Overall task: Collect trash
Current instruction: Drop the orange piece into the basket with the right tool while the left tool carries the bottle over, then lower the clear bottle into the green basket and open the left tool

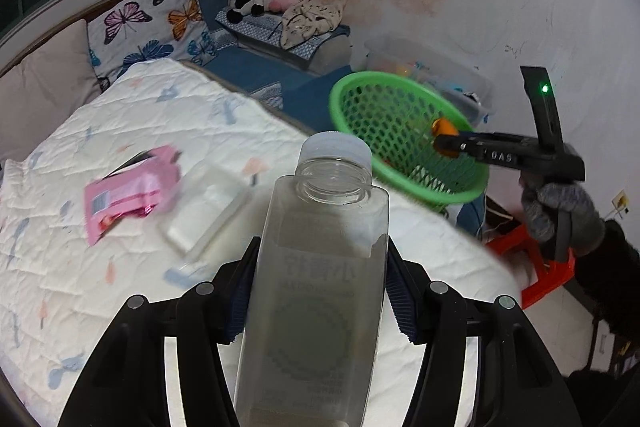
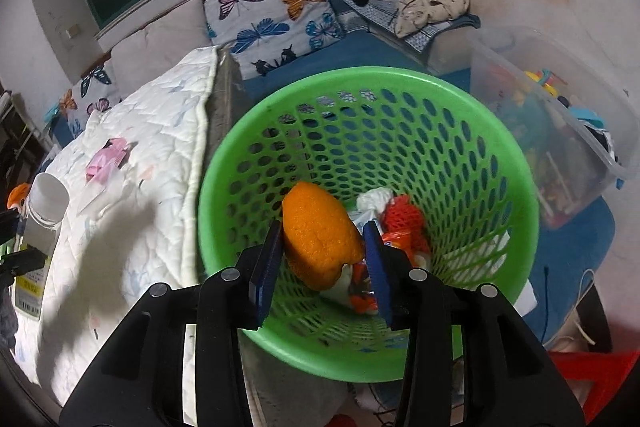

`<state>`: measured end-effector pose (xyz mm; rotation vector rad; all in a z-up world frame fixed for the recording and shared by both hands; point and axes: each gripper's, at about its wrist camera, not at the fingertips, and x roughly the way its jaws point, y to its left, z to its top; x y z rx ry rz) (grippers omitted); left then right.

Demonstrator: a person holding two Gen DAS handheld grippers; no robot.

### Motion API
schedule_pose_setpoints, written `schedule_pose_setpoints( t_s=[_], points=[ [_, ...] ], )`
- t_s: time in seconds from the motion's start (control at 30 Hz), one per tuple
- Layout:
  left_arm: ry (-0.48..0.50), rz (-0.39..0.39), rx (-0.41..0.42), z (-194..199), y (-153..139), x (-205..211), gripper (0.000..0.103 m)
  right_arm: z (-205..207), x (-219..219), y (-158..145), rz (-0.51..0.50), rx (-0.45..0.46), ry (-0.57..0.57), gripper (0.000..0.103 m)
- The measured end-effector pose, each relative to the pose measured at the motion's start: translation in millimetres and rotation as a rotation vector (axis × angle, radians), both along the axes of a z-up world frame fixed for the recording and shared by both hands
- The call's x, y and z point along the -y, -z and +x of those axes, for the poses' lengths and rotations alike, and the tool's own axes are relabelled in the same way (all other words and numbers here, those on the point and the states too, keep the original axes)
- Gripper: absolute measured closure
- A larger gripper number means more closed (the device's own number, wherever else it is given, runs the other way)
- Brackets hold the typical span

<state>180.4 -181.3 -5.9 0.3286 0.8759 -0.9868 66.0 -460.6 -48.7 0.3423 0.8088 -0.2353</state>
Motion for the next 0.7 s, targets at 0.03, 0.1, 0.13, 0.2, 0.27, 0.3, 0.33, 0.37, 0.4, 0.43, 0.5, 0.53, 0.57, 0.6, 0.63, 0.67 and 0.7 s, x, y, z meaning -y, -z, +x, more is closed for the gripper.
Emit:
schedule_pose_setpoints(
  t_s=[0.03,0.1,0.13,0.2,0.27,0.3,0.33,0.37,0.4,0.43,0.5,0.53,0.57,0.6,0.63,0.67,0.7],
  points=[
    [0.004,-0.003,-0.004,-1.1,-0.5,7.3,0.047,-2.9,3.9,-0.7,0.007,0.007,0.003,0.054],
    [0.011,-0.009,-0.008,-3.7,-2.4,23.0,0.047,-7.6,8.2,-3.3,0.006,0.018,0.014,0.052],
    [0.016,-0.014,-0.008,-5.0,-3.5,30.4,0.047,-9.0,9.2,-3.9,0.007,0.022,0.014,0.052],
    [0.021,-0.019,-0.012,-6.7,-4.9,44.0,0.047,-14.6,13.6,-5.9,0.013,0.031,0.019,0.052],
    [0.026,-0.030,-0.019,-7.5,-6.3,59.6,0.047,-22.1,17.5,-7.6,0.021,0.042,0.028,0.048],
    [0.025,-0.032,-0.024,-7.4,-6.4,64.9,0.047,-25.1,18.6,-8.5,0.023,0.046,0.031,0.048],
    [0.026,-0.036,-0.032,-7.0,-6.4,71.7,0.047,-30.0,20.3,-9.8,0.026,0.053,0.035,0.048],
    [0.027,-0.041,-0.040,-7.1,-6.7,78.8,0.047,-32.1,19.4,-10.8,0.027,0.056,0.037,0.047],
    [0.026,-0.045,-0.045,-7.1,-7.0,85.2,0.047,-34.9,19.9,-11.5,0.029,0.060,0.037,0.047],
    [0.025,-0.047,-0.052,-7.4,-7.4,91.7,0.047,-38.8,20.0,-12.6,0.029,0.065,0.038,0.047],
    [0.027,-0.050,-0.064,-8.3,-7.5,105.5,0.047,-44.6,20.1,-13.4,0.024,0.070,0.041,0.046],
    [0.027,-0.049,-0.066,-9.6,-7.9,111.5,0.047,-47.1,20.3,-13.2,0.019,0.069,0.041,0.043],
    [0.030,-0.049,-0.070,-9.7,-7.8,119.9,0.047,-50.0,20.1,-13.1,0.013,0.069,0.045,0.041],
    [0.031,-0.049,-0.073,-10.3,-7.7,125.0,0.047,-52.6,19.9,-13.2,0.009,0.072,0.048,0.041],
    [0.031,-0.047,-0.077,-10.2,-7.4,131.4,0.047,-54.7,20.0,-13.2,0.007,0.075,0.048,0.041],
    [0.030,-0.044,-0.079,-10.0,-6.9,137.0,0.047,-57.4,20.3,-13.4,0.004,0.079,0.050,0.041],
    [0.027,-0.042,-0.085,-9.2,-6.3,144.5,0.047,-59.7,20.7,-13.7,0.001,0.082,0.053,0.041]
  ],
)
